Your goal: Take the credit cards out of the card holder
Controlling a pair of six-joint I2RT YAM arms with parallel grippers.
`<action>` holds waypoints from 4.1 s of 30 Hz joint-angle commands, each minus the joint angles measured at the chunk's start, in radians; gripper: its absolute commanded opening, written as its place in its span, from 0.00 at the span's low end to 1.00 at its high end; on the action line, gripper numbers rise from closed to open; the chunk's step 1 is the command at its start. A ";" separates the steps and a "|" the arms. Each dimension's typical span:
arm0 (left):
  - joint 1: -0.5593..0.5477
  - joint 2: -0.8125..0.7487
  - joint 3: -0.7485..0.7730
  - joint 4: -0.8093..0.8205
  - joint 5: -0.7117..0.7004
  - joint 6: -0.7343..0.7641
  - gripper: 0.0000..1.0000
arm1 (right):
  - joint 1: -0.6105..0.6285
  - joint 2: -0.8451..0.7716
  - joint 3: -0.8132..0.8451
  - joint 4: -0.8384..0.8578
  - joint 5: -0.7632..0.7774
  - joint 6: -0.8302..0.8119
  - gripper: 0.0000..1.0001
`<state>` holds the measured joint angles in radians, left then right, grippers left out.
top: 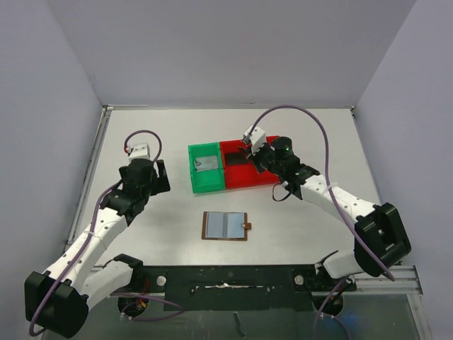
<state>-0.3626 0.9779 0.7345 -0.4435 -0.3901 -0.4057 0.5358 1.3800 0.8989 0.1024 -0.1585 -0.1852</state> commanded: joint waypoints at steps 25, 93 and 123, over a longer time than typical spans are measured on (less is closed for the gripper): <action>0.009 -0.096 -0.010 0.086 0.038 0.077 0.80 | 0.056 0.414 0.406 -0.251 0.023 -0.678 0.00; 0.012 -0.054 -0.008 0.078 0.062 0.091 0.80 | 0.016 0.551 0.510 -0.172 0.023 -0.692 0.67; 0.020 -0.066 -0.005 0.074 0.034 0.077 0.80 | 0.015 -0.407 -0.150 -0.054 0.403 0.706 0.98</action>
<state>-0.3504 0.9207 0.7147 -0.4141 -0.3416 -0.3290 0.5568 1.0443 0.7841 0.1673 0.1329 0.1993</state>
